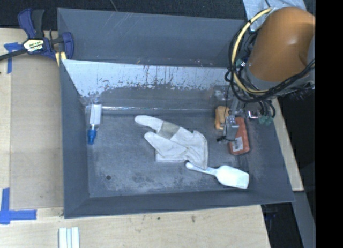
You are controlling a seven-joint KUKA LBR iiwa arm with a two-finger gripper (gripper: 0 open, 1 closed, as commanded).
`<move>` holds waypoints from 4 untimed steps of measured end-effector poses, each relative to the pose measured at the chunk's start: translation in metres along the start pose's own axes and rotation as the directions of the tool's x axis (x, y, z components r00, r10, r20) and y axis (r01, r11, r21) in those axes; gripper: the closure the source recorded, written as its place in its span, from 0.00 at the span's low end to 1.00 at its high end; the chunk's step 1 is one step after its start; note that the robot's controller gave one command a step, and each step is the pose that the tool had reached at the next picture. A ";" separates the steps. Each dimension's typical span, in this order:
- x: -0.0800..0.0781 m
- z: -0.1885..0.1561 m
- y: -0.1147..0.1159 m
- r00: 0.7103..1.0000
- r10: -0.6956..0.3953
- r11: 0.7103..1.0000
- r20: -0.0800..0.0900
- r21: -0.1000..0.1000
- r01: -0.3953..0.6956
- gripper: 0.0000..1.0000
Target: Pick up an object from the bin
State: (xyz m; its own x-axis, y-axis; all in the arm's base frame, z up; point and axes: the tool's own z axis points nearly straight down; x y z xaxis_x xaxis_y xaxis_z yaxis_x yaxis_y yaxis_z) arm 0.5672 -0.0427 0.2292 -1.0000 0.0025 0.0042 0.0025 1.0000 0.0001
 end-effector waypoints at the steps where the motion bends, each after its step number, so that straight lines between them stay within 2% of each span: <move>1: -0.001 -0.005 0.000 1.000 -0.001 1.000 0.008 0.001 0.001 0.00; 2: -0.010 0.039 0.006 1.000 -0.022 1.000 0.016 0.002 0.022 0.00; 3: -0.008 0.101 0.016 1.000 -0.005 1.000 0.011 0.000 0.005 0.00; 4: -0.017 0.142 0.030 1.000 -0.003 1.000 0.005 0.000 0.003 0.00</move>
Offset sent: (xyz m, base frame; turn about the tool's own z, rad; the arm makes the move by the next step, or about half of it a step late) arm 0.0206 0.0206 -0.1364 -0.0713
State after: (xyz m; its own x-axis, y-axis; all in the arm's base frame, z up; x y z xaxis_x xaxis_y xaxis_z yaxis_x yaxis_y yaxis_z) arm 0.5839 -0.0132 0.0872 -1.0000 -0.0007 -0.0004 -0.0007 1.0000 0.0004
